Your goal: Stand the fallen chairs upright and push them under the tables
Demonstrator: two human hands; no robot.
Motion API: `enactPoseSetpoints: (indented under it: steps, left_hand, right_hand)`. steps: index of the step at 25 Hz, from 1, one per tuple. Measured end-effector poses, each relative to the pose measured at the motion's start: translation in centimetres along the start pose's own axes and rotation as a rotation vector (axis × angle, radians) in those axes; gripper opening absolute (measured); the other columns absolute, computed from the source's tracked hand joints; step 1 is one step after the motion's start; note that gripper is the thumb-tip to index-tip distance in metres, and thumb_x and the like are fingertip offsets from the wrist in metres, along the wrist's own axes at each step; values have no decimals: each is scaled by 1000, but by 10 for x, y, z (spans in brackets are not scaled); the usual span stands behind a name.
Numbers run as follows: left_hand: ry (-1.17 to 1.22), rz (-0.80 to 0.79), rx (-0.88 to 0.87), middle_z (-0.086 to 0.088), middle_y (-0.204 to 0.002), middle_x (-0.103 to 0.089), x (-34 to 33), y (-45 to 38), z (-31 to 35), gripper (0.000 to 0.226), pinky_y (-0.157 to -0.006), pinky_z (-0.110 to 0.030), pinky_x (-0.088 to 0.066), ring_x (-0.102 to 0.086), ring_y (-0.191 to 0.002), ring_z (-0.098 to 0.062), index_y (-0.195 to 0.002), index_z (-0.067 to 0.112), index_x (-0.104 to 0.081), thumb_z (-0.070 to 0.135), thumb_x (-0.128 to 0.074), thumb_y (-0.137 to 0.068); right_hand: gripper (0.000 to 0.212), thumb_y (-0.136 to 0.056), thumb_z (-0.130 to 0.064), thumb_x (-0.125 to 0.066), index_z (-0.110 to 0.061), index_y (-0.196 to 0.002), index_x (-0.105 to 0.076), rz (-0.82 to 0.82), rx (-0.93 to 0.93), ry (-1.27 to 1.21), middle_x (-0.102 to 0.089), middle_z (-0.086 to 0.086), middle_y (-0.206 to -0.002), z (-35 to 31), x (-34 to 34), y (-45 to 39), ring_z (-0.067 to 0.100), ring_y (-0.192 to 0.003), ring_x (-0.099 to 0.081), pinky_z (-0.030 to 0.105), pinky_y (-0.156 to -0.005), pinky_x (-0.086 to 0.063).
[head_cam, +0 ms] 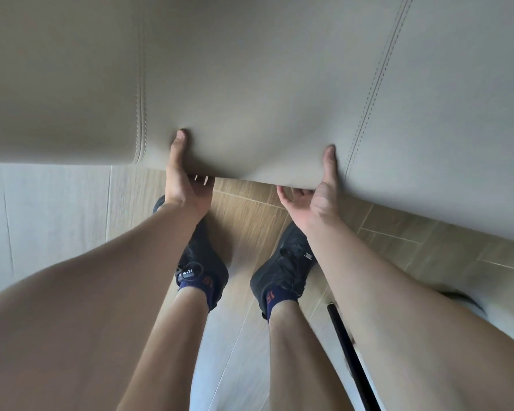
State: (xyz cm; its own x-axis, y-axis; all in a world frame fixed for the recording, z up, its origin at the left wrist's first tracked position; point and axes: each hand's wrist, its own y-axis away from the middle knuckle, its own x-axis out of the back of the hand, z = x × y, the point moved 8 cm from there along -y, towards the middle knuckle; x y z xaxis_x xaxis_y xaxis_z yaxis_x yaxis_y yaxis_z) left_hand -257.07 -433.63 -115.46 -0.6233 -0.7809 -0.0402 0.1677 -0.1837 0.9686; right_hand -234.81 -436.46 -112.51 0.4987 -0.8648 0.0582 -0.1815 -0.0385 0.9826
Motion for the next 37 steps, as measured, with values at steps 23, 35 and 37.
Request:
enactPoseSetpoints:
  steps: [23,35,37]
  left_hand:
    - [-272,77,-109,6,-109,-71,6,280,179,88,-70,-31,-54,-68,-98,-13,-116,24,-64,58,-88,-39]
    - [-296,72,-21,-11,-120,-66,-60,433,164,77,-73,-40,-58,-67,-101,-33,-127,10,-60,45,-91,-65]
    - [-302,26,-18,-12,-122,-66,-82,445,173,76,-65,-38,-55,-67,-101,-34,-127,9,-59,44,-90,-67]
  right_hand:
    - [75,-52,-68,-86,-16,-100,-61,124,-123,255,-68,7,-109,-11,-31,327,23,-96,-62,37,-64,-56]
    - [55,-65,-56,-87,-16,-77,-52,274,76,536,-39,0,-71,-152,-19,484,12,-56,-32,20,-48,-37]
    - [51,-65,-46,-91,-16,-74,-51,263,83,552,-33,-1,-71,-176,-33,494,13,-55,-26,19,-42,-33]
